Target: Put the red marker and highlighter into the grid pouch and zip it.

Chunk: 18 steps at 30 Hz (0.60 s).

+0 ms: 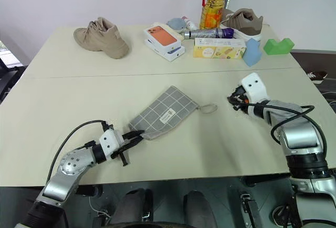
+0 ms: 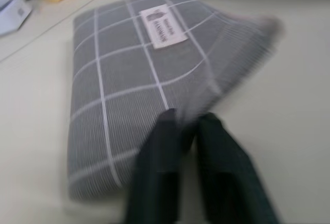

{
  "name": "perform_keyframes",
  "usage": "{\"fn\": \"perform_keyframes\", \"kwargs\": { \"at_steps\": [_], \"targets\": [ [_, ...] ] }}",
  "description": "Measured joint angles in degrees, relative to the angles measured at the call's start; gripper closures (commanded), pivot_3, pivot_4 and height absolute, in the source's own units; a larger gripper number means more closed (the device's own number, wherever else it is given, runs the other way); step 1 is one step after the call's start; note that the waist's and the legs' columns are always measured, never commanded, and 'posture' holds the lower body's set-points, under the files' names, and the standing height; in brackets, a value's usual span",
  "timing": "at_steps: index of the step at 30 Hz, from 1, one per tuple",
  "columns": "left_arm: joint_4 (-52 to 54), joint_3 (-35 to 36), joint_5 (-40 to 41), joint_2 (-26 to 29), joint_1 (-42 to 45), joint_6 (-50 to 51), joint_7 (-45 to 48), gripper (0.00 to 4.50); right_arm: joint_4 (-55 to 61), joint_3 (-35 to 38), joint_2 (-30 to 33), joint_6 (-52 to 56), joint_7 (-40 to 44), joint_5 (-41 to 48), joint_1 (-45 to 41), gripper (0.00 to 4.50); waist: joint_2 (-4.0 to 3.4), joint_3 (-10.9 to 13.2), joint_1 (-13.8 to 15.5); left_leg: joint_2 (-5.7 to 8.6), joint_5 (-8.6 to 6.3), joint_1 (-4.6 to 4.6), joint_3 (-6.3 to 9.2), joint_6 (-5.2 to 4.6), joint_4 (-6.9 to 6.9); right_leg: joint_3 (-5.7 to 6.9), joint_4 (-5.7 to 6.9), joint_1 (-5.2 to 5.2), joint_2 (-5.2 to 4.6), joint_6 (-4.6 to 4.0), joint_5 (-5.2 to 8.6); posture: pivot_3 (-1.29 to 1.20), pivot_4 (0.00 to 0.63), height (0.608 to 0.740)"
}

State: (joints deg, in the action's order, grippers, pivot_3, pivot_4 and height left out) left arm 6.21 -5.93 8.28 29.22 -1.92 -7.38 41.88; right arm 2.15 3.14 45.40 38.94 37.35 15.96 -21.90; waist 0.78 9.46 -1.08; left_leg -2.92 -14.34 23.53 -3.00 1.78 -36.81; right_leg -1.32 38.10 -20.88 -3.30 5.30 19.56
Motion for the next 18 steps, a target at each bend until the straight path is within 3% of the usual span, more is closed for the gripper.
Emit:
{"fn": "perform_keyframes", "kwargs": {
  "at_steps": [2, 4, 18],
  "targets": [
    [-0.01, 2.20, 0.00, 0.21, -0.38, 0.69, -1.47, 1.17, 0.57, 0.02, 0.65, -0.79, 0.78, -0.10, 0.58, 0.18, 0.01, 0.01, 0.09, 0.00, 0.00, 0.00, 0.00, 0.00, -0.01, 0.00, -0.01, 0.01, 0.00, 0.00, 0.00, 0.00, 0.150, 0.740],
    [-0.46, 4.84, 0.00, 0.31, -0.68, 1.26, -3.28, 0.18, 0.96, 0.06, 0.69, -2.03, 1.50, -0.10, 1.31, 0.00, 0.03, 0.02, 0.13, 0.00, 0.00, 0.00, 0.00, 0.00, -0.01, 0.00, -0.01, 0.00, 0.00, 0.00, 0.00, 0.00, 0.150, 0.740],
    [3.58, 17.91, 3.80, 0.52, -9.12, 11.43, -11.61, 0.18, 4.14, 5.44, -1.90, -10.75, 8.86, 5.41, 10.07, 0.00, 0.05, 0.03, 0.07, 0.00, -0.01, -0.06, 0.02, 0.01, 0.00, 0.02, -0.02, 0.10, -0.02, 0.00, 0.00, 0.00, 0.150, 0.740]
  ]
}}
